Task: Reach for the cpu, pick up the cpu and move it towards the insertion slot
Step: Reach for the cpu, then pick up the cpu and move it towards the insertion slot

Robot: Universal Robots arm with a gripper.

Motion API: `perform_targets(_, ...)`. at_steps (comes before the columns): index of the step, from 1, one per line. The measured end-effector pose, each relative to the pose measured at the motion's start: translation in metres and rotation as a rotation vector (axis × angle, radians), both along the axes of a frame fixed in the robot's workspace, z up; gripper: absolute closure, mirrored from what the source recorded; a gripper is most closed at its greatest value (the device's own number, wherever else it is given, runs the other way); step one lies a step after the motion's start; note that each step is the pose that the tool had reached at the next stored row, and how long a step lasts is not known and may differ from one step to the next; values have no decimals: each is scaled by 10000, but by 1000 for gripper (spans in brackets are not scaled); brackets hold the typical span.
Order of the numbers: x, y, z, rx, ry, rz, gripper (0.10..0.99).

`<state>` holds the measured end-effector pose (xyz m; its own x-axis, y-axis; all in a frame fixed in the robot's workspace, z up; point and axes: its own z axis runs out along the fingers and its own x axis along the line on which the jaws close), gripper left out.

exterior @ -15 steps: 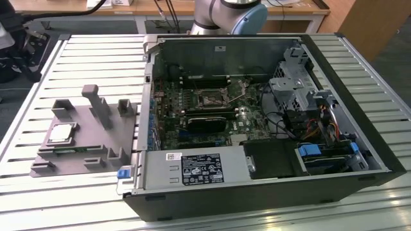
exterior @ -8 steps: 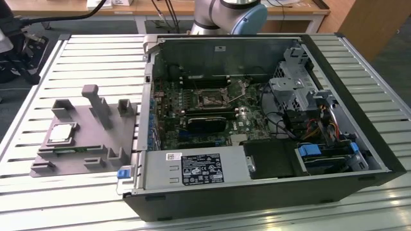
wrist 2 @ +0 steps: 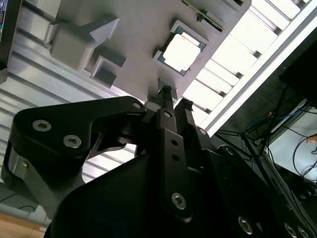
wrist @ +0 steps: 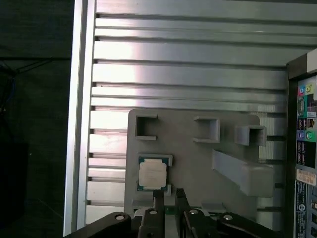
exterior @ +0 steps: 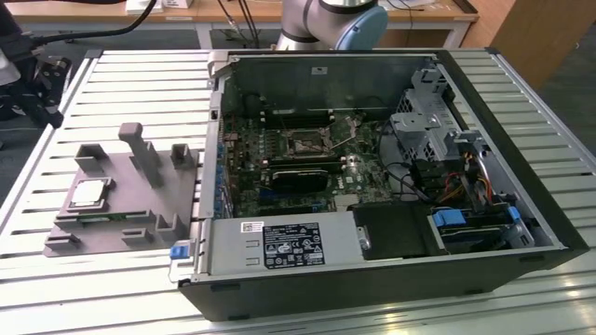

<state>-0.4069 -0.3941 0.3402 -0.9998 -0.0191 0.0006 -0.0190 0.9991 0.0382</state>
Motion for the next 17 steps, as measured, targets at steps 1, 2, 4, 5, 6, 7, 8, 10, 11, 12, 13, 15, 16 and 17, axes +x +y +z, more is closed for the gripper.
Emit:
perform_targets(1,-10,-2,-16,0,0,1,855)
perform_targets(2,-17,-4,-35,1,-2,1,796)
perform_targets(4,-33,-4,-70,1,-1,-1,737)
perform_targets(5,-42,-4,-89,-1,-1,-7,678)
perform_targets(6,-51,-4,-107,-3,-1,-19,620)
perform_targets(7,-60,-4,-125,-5,-1,-37,620)
perform_targets(8,-66,-4,-144,-5,-1,-56,557)
perform_targets(10,-73,-5,-179,-7,3,-66,557)
perform_targets(11,-74,-5,-197,-7,10,-67,557)
perform_targets(12,-75,-5,-216,-6,15,-68,557)
perform_targets(13,-76,-4,-235,-6,19,-69,557)
perform_targets(15,-82,-6,-271,-5,19,-70,557)
perform_targets(16,-85,-8,-289,-6,19,-70,557)
perform_targets(17,-89,-10,-307,-6,19,-70,557)
